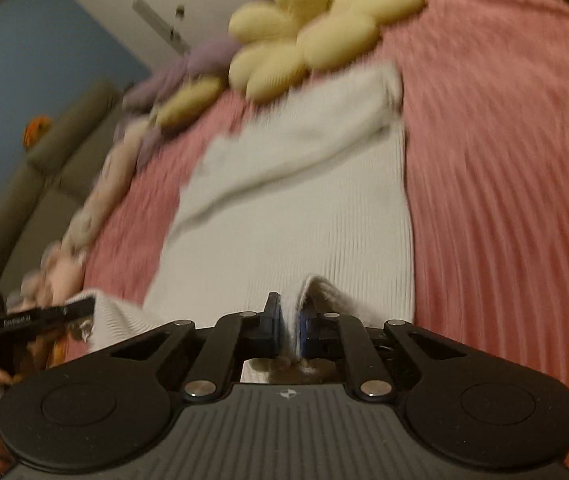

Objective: Fold small clothes
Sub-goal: 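Lift the hem with both tools and fold it up over the collar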

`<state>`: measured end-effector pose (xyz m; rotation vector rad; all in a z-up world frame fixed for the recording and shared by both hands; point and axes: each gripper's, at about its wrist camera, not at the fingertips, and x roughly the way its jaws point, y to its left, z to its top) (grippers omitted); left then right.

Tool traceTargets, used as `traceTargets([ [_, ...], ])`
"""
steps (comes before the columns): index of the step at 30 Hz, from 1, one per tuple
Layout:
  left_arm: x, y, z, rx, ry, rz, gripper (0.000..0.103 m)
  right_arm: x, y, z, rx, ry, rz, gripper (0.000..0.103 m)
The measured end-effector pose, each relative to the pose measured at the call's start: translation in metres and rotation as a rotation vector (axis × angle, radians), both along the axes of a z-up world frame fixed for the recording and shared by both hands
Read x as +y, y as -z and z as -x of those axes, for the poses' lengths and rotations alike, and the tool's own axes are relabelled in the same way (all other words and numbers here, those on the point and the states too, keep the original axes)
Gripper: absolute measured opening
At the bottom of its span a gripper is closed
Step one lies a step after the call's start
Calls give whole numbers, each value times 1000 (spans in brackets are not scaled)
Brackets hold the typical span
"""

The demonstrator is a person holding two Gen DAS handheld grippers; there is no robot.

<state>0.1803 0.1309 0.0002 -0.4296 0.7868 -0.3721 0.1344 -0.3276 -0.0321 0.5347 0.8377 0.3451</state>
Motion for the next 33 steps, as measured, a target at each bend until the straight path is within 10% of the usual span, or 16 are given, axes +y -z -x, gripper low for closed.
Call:
traceTargets([
  [6,0,19,-50,6,-131,-108,16,3,2,-57,-67,162,158,11],
  [9,1,22,-45,-56,-154,-197,55,7,5,-68,-96,157,265,22],
  [13,10,31,-39,-67,-77,-210,69,11,8,-66,-157,73,389,54],
  [15,7,42,-42,-46,-40,-235,70,17,13,-66,-172,27,452,68],
  [21,-4,60,-67,0,-19,-253,74,29,27,-89,-152,3,492,70],
  [26,-4,69,-92,75,-61,-241,58,34,38,-108,-131,-10,500,55],
  [28,-6,71,-97,89,-72,-264,20,37,41,-113,-125,-8,514,46],
  [33,-12,61,-88,27,-59,-287,10,41,40,-112,-166,-16,571,9],
])
